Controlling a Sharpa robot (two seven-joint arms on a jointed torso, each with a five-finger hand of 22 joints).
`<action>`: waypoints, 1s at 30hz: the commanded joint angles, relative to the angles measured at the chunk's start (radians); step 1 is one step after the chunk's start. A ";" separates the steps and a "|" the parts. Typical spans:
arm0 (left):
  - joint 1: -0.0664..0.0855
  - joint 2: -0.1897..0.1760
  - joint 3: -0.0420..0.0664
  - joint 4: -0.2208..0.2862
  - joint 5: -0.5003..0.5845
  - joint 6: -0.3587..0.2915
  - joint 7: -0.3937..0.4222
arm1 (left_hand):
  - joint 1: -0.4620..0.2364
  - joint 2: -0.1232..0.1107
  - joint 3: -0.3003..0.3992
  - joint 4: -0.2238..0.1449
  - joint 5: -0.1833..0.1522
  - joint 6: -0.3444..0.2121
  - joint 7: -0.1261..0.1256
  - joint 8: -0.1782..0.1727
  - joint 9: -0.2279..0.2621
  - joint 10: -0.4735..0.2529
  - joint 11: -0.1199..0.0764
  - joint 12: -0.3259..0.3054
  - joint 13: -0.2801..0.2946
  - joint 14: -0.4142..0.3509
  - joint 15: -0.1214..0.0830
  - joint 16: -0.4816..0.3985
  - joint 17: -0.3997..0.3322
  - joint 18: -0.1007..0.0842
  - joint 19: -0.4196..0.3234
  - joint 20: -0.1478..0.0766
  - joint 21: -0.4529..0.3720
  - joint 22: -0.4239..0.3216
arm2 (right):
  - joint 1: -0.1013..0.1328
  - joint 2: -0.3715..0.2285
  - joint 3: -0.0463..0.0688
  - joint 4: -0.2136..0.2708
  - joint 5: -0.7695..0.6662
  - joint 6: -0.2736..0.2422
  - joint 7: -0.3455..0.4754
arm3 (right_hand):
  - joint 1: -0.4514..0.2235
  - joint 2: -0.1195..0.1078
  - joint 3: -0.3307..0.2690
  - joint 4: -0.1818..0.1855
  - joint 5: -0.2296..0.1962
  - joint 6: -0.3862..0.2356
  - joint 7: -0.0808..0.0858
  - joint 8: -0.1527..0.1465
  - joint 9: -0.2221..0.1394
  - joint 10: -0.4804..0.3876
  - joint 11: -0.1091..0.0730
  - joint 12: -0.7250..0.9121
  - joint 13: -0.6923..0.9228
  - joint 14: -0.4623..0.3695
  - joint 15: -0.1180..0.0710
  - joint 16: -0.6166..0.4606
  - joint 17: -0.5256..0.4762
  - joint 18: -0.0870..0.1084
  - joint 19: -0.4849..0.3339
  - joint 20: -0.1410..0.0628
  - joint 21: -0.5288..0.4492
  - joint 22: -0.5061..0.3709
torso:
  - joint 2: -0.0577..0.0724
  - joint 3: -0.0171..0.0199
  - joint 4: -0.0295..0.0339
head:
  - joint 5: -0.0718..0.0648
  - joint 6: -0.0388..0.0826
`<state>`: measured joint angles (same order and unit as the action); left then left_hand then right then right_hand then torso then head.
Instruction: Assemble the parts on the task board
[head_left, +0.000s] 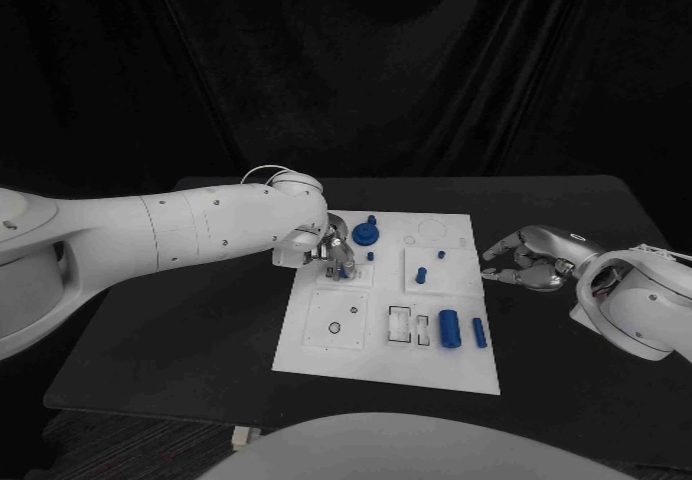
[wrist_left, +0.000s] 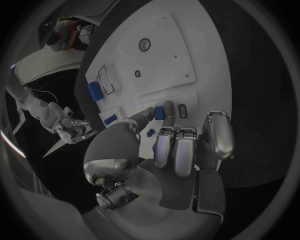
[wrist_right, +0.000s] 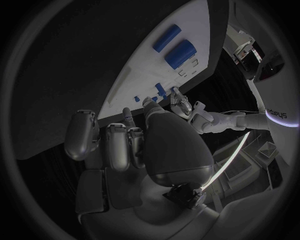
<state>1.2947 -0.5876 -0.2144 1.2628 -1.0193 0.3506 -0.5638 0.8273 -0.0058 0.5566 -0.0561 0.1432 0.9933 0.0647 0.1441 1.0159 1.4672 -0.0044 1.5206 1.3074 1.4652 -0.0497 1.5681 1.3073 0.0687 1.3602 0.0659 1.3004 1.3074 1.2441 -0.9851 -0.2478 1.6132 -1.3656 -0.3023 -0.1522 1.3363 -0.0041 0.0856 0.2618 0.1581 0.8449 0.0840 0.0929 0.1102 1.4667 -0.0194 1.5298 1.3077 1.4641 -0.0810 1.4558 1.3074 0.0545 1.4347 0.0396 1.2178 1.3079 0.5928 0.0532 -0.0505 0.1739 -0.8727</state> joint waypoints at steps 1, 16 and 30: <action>-0.004 0.004 0.000 -0.002 0.005 0.007 0.004 | -0.013 0.003 -0.022 0.012 -0.005 0.001 0.008 -0.009 -0.006 0.055 0.008 -0.006 0.220 0.106 0.008 0.003 0.263 0.009 -0.008 0.004 -0.005 0.098 | -0.002 0.000 0.001 0.000 -0.002 0.012 -0.016 | 0.007 0.001 -0.002 -0.006 0.007 0.005 0.001 -0.006 -0.002 0.065 0.008 -0.006 0.216 0.073 0.008 -0.005 0.123 0.020 -0.006 0.000 -0.006 0.163 | 0.000 0.0003 0.0000 | 0.000 0.000; -0.006 0.014 0.000 -0.020 0.005 -0.010 0.001 | -0.021 0.018 -0.095 0.057 -0.031 -0.006 0.016 -0.034 -0.021 0.054 0.016 -0.006 0.220 0.106 0.014 0.003 0.263 0.009 -0.008 0.009 -0.012 0.103 | -0.002 0.000 0.001 0.000 -0.002 0.025 -0.017 | 0.009 0.002 -0.002 -0.007 0.008 0.005 0.001 -0.007 -0.002 0.063 0.008 -0.008 0.213 0.072 0.008 -0.008 0.119 0.021 -0.009 0.000 -0.013 0.161 | 0.001 -0.0001 -0.0004 | -0.001 0.000; -0.007 0.013 0.000 -0.025 0.005 -0.014 -0.002 | -0.014 0.025 -0.120 0.071 -0.041 -0.008 0.017 -0.039 -0.023 0.053 0.017 -0.007 0.220 0.106 0.016 0.003 0.263 0.009 -0.008 0.012 -0.014 0.105 | -0.006 0.001 0.001 -0.002 -0.002 0.036 -0.018 | 0.010 0.002 -0.002 -0.007 0.008 0.006 0.001 -0.007 -0.002 0.062 0.009 -0.010 0.212 0.072 0.008 -0.009 0.118 0.022 -0.010 0.000 -0.016 0.160 | 0.000 -0.0001 0.0008 | 0.003 0.000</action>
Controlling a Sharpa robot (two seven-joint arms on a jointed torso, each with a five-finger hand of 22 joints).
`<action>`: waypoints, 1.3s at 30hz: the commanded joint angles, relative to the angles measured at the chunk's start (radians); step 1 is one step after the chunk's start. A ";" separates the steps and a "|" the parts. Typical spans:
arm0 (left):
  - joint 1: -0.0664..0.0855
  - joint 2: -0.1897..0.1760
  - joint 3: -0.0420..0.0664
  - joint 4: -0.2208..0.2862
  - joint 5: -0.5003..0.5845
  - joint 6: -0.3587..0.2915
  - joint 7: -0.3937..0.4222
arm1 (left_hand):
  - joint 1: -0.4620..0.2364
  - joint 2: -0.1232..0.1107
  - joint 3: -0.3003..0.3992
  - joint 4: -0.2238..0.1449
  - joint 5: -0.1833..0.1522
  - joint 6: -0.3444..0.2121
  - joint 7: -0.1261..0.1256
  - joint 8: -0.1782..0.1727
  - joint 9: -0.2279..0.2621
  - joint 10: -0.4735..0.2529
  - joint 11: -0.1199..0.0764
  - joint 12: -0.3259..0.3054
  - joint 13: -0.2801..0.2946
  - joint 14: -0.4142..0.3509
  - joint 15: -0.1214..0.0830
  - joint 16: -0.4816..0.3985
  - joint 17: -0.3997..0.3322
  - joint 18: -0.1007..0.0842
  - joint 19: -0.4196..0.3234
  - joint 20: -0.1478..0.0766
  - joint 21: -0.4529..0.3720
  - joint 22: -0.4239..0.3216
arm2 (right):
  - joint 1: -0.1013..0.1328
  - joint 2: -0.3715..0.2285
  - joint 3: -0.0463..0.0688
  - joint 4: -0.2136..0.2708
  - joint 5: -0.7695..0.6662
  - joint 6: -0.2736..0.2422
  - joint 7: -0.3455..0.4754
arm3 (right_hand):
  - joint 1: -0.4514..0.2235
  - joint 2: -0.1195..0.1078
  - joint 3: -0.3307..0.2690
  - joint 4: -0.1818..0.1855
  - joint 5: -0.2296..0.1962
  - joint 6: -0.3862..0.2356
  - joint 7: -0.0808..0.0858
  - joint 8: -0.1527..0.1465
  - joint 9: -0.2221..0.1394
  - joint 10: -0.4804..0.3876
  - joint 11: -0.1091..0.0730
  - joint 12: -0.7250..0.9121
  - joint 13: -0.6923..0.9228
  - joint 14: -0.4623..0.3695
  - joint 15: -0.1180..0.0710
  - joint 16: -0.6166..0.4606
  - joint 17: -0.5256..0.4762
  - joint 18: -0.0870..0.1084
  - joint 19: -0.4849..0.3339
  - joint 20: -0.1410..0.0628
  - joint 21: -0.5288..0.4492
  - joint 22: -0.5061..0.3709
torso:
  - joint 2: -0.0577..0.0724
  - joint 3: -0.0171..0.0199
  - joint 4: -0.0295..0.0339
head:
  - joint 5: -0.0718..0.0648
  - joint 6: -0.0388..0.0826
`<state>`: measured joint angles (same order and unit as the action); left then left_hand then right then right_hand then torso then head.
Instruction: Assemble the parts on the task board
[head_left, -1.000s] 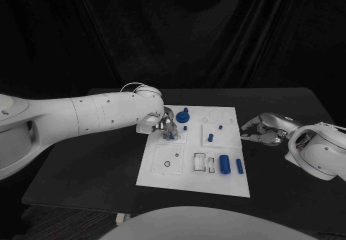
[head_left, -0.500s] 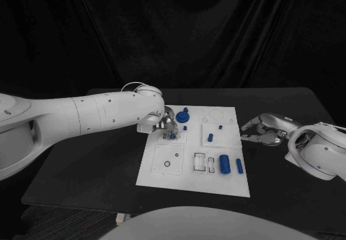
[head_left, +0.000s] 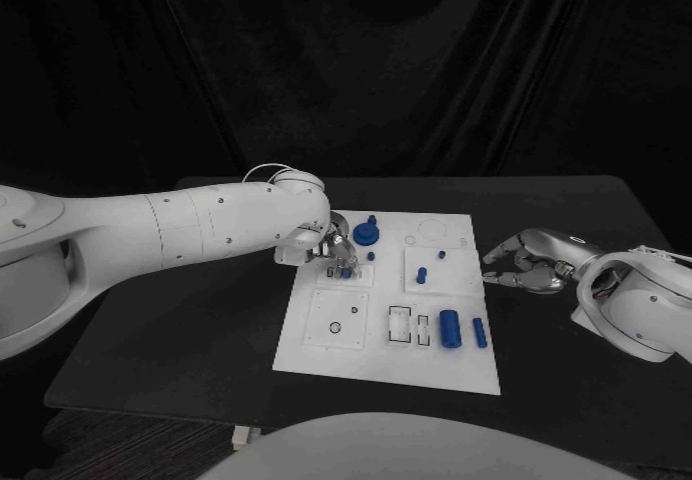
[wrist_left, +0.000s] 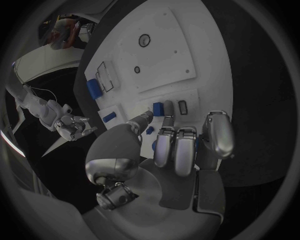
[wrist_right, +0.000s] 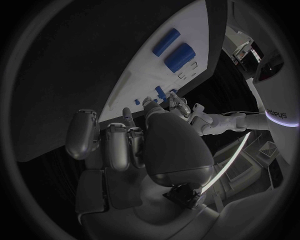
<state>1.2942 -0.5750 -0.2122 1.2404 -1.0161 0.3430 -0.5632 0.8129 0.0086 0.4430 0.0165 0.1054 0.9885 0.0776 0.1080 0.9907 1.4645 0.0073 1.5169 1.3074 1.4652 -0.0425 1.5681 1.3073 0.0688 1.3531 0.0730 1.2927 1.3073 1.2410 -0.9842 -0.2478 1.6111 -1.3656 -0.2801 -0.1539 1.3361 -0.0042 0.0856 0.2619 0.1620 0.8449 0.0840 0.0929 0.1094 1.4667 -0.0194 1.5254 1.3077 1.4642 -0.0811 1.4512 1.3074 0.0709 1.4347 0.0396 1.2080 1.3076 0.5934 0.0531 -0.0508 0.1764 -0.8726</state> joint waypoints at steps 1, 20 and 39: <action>-0.007 0.000 -0.002 -0.002 0.002 -0.006 -0.002 | 0.001 0.011 -0.007 -0.002 -0.003 -0.003 0.004 -0.003 0.002 0.056 0.006 -0.003 0.220 0.106 0.009 0.003 0.263 0.009 -0.001 0.005 -0.006 0.105 | -0.004 0.000 0.001 0.000 -0.002 0.014 -0.017 | 0.010 0.002 -0.001 -0.007 0.004 0.006 0.001 -0.007 -0.002 0.062 0.009 -0.005 0.212 0.072 0.009 -0.004 0.118 0.005 -0.010 0.000 -0.006 0.161 | 0.000 -0.0001 0.0013 | 0.000 0.000; -0.007 -0.059 -0.002 0.065 0.002 -0.217 0.091 | -0.031 -0.030 -0.189 0.112 -0.057 -0.007 0.003 0.008 0.025 0.077 0.004 0.020 0.237 0.106 0.006 0.003 0.263 0.003 0.026 0.003 0.018 0.130 | -0.007 -0.008 0.001 0.001 -0.002 0.012 -0.016 | 0.010 0.003 -0.002 -0.007 0.005 0.006 0.002 -0.007 -0.002 0.061 0.009 -0.007 0.211 0.071 0.009 -0.006 0.116 0.006 -0.011 0.001 -0.009 0.160 | -0.001 -0.0009 0.0007 | -0.002 0.000; 0.004 -0.179 -0.002 0.219 0.002 -0.393 0.075 | 0.075 -0.006 -0.241 0.122 -0.048 -0.008 -0.007 0.060 0.073 0.078 -0.004 0.021 0.237 0.106 -0.001 0.003 0.263 0.001 0.038 -0.003 0.023 0.140 | -0.007 -0.018 0.001 0.003 -0.002 0.003 -0.013 | 0.005 0.002 -0.005 -0.004 0.004 0.007 0.002 -0.008 -0.004 0.061 0.010 -0.007 0.211 0.071 0.010 -0.006 0.116 0.006 -0.012 0.001 -0.011 0.160 | -0.002 0.0005 0.0014 | 0.000 0.000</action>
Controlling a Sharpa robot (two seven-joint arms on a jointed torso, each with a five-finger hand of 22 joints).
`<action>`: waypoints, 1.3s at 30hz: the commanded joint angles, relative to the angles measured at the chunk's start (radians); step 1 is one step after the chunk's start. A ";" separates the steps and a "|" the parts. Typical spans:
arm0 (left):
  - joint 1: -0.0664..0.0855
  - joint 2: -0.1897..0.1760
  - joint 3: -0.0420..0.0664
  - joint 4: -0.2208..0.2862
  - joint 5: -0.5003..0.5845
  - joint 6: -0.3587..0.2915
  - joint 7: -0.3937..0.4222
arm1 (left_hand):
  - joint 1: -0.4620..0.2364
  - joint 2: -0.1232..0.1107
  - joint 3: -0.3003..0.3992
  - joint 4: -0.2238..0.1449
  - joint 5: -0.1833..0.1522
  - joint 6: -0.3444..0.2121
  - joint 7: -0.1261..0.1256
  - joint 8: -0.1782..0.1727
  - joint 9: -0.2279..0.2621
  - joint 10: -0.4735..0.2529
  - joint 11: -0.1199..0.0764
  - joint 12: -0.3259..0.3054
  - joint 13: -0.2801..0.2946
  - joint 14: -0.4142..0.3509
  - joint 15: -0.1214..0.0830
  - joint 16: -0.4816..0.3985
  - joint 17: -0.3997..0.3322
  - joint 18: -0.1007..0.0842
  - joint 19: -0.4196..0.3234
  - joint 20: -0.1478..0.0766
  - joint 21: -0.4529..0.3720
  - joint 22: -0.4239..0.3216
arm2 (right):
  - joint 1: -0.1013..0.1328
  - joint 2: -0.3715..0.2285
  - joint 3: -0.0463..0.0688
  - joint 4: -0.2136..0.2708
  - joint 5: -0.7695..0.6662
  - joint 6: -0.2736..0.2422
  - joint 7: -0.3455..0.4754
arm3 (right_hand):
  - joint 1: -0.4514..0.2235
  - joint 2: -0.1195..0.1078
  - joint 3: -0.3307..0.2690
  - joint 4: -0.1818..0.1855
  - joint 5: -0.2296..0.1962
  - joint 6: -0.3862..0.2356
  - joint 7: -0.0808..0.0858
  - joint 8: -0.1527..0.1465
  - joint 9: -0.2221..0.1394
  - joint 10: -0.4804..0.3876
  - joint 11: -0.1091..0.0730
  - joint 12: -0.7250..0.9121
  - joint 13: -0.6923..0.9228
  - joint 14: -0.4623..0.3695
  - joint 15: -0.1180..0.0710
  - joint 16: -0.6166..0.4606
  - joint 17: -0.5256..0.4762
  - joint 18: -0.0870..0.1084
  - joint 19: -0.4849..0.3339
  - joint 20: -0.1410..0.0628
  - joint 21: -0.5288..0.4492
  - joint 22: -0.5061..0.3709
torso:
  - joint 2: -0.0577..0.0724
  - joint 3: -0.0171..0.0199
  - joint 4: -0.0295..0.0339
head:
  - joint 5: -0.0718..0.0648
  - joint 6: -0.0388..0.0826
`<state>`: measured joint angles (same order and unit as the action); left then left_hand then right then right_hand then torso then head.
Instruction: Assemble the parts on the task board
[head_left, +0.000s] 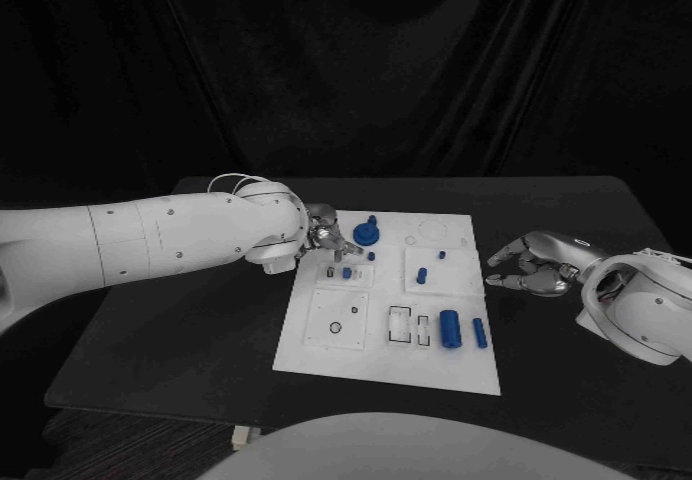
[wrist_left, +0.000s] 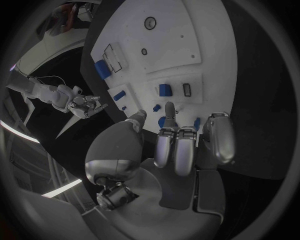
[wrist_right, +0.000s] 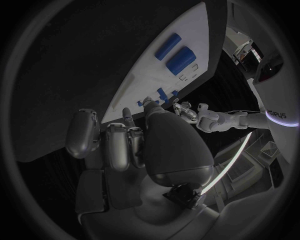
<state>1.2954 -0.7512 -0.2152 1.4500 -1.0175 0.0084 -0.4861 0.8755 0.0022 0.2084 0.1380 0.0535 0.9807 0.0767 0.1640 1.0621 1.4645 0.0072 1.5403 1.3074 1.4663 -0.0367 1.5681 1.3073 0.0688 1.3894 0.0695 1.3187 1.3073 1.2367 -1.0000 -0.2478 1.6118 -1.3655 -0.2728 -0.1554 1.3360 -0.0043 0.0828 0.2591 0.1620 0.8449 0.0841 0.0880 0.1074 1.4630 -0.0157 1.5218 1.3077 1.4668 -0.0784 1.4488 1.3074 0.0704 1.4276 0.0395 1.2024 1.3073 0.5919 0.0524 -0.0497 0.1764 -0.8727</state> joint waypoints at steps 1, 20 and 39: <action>0.002 -0.004 0.000 0.013 0.004 -0.060 -0.004 | 0.013 0.001 -0.007 0.001 0.005 0.000 -0.006 0.005 0.002 0.077 -0.004 -0.004 0.236 0.104 -0.007 0.003 0.263 0.001 0.001 0.000 -0.004 0.140 | -0.002 -0.003 0.001 0.002 -0.002 -0.004 -0.012 | 0.005 0.002 -0.002 -0.001 0.004 0.007 0.002 -0.004 -0.002 0.064 0.006 -0.003 0.211 0.069 0.007 -0.004 0.116 0.006 -0.005 0.001 -0.005 0.160 | 0.000 0.0014 0.0009 | -0.001 0.000; -0.030 -0.010 0.000 0.035 0.004 -0.064 -0.008 | 0.079 0.023 -0.031 0.006 0.081 -0.011 -0.014 0.058 0.045 0.076 -0.010 -0.005 0.235 0.104 -0.012 0.003 0.263 0.001 0.002 -0.005 -0.010 0.145 | -0.002 -0.009 0.001 0.007 -0.002 -0.003 -0.011 | 0.004 0.002 -0.003 0.001 0.005 0.007 0.002 -0.004 -0.002 0.064 0.006 -0.003 0.210 0.069 0.007 -0.003 0.117 0.006 -0.004 0.001 -0.005 0.160 | 0.001 -0.0008 -0.0001 | 0.002 0.000; -0.041 -0.003 0.000 0.031 0.004 -0.050 -0.012 | 0.111 0.029 -0.036 -0.004 0.100 -0.023 -0.016 0.082 0.070 0.073 -0.012 -0.009 0.232 0.104 -0.013 0.003 0.263 0.003 -0.001 -0.006 -0.017 0.146 | -0.002 -0.009 0.001 0.008 -0.002 0.001 -0.011 | 0.004 0.002 -0.003 0.001 0.005 0.007 0.002 -0.004 -0.002 0.064 0.006 -0.003 0.210 0.069 0.007 -0.003 0.117 0.006 -0.004 0.001 -0.005 0.160 | 0.002 0.0003 0.0002 | 0.002 0.000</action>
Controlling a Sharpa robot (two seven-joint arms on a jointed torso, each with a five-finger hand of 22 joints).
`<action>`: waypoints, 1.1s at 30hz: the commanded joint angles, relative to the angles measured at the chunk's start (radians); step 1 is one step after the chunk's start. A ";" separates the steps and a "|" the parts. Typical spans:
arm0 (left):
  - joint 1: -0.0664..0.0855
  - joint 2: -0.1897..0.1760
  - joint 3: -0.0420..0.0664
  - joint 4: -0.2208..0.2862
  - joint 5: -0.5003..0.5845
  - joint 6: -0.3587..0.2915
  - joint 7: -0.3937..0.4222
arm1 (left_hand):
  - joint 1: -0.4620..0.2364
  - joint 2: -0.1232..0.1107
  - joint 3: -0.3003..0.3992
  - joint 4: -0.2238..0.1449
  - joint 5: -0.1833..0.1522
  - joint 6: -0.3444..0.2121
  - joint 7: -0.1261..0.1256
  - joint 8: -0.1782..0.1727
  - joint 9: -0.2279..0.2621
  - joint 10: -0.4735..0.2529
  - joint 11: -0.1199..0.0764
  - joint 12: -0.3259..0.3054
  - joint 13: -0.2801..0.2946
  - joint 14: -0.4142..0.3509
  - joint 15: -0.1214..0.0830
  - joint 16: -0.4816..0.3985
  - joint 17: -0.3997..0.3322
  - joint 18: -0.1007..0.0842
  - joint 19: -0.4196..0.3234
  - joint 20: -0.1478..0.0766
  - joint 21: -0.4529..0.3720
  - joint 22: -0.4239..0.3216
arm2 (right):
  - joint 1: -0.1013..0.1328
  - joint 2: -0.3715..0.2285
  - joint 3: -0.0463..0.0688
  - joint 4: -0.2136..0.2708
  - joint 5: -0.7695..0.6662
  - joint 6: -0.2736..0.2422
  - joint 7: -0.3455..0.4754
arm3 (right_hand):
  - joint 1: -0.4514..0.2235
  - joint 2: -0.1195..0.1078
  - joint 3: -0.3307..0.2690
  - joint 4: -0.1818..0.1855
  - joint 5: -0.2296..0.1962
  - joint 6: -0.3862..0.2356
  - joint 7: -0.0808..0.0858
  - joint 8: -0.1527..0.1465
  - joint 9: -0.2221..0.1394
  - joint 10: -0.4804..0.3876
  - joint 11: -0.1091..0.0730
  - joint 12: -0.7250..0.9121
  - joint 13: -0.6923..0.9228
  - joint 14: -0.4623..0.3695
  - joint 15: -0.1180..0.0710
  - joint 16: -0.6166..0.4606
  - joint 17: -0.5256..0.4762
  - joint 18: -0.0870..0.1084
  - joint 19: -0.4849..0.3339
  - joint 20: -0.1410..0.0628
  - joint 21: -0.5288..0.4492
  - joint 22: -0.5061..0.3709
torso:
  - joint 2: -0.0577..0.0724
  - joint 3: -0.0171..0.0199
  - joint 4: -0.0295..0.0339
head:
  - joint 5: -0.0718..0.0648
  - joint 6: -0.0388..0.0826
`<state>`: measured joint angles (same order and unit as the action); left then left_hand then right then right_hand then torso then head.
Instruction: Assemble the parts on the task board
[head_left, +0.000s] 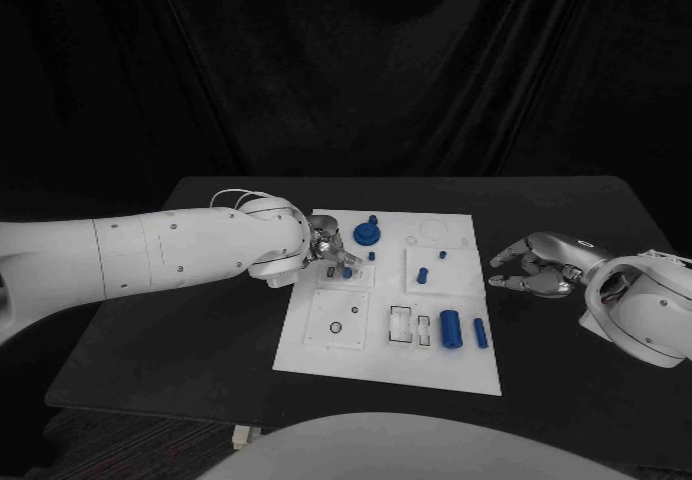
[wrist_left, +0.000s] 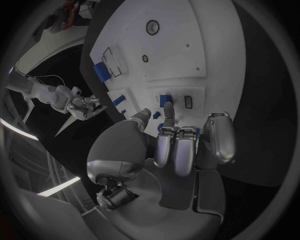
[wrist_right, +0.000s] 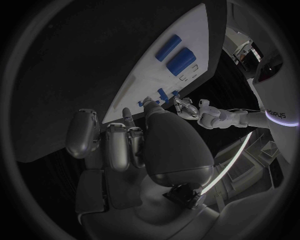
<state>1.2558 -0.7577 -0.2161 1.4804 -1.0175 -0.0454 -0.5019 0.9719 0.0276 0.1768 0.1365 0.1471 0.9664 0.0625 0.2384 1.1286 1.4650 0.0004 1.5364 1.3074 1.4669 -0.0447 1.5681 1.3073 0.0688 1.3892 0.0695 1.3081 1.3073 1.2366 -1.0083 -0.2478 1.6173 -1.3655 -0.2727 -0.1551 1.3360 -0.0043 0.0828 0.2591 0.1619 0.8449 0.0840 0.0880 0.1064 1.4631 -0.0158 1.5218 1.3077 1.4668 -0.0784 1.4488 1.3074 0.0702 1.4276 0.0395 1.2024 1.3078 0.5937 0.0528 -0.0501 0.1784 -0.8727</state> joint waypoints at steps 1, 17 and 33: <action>-0.002 0.004 0.001 0.000 0.004 0.005 0.003 | 0.019 0.004 -0.004 -0.005 0.009 -0.010 -0.002 0.010 0.006 0.072 -0.006 -0.005 0.232 0.104 -0.005 0.003 0.263 0.003 -0.001 -0.007 -0.008 0.146 | -0.002 -0.001 0.001 0.002 -0.002 0.001 -0.011 | 0.004 0.002 -0.003 0.001 0.005 0.007 0.002 -0.004 -0.001 0.064 0.006 -0.003 0.210 0.069 0.007 -0.003 0.117 0.006 -0.004 0.001 -0.005 0.160 | 0.000 -0.0002 0.0006 | 0.001 0.000; -0.011 0.011 0.001 -0.014 0.004 0.028 0.000 | 0.053 0.012 0.002 -0.023 0.043 -0.026 -0.004 0.024 0.019 0.072 -0.008 -0.005 0.232 0.104 -0.007 0.003 0.263 0.003 0.000 -0.008 -0.010 0.149 | -0.003 0.000 0.001 0.000 -0.002 0.003 -0.010 | 0.002 0.003 -0.004 0.002 0.006 0.008 0.002 -0.004 -0.002 0.064 0.006 -0.003 0.210 0.069 0.007 -0.004 0.116 0.006 -0.005 0.002 -0.006 0.159 | -0.001 -0.0004 -0.0006 | 0.003 0.000; -0.017 0.025 0.001 -0.026 0.004 0.035 0.006 | 0.078 0.017 0.010 -0.038 0.066 -0.033 -0.006 0.030 0.022 0.069 -0.009 -0.009 0.229 0.104 -0.008 0.003 0.263 0.004 -0.002 -0.009 -0.016 0.149 | -0.005 -0.001 0.001 -0.001 -0.002 0.004 -0.010 | 0.003 0.003 -0.004 0.001 0.007 0.009 0.002 -0.004 -0.002 0.064 0.006 -0.004 0.209 0.068 0.007 -0.004 0.116 0.006 -0.005 0.002 -0.007 0.159 | -0.001 -0.0010 -0.0008 | 0.005 0.000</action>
<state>1.2409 -0.7347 -0.2162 1.4536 -1.0175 -0.0212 -0.5063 1.0422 0.0443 0.1870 0.1042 0.2112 0.9396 0.0571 0.2643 1.1497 1.4672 -0.0020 1.5323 1.3074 1.4669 -0.0446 1.5681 1.3073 0.0689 1.3853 0.0657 1.2992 1.3079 1.2343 -1.0085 -0.2478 1.6158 -1.3655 -0.2722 -0.1550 1.3360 -0.0043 0.0828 0.2591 0.1662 0.8485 0.0877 0.0880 0.1057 1.4631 -0.0158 1.5219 1.3077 1.4668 -0.0784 1.4489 1.3074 0.0702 1.4276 0.0395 1.2024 1.3075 0.5926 0.0521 -0.0502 0.1824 -0.8727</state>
